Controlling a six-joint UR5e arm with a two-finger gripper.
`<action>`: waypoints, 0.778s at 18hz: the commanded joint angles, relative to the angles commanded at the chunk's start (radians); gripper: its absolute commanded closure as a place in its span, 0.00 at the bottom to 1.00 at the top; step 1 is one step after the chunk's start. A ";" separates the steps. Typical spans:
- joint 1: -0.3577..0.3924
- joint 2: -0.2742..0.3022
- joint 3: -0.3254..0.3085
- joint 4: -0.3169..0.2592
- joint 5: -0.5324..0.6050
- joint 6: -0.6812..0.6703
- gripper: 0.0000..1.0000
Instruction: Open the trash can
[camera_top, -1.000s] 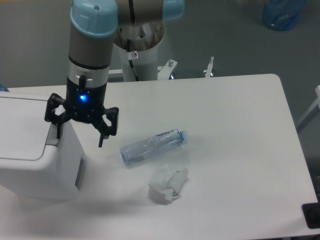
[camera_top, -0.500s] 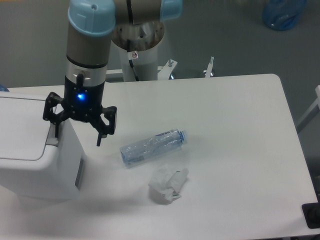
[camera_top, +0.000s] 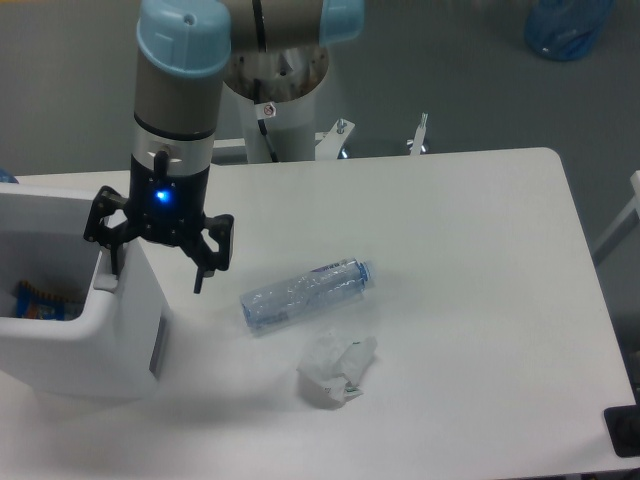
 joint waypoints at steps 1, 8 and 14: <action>0.000 0.002 0.000 0.000 0.000 0.002 0.00; 0.002 -0.003 0.017 0.061 0.026 0.014 0.00; 0.084 -0.031 -0.005 0.089 0.182 0.133 0.00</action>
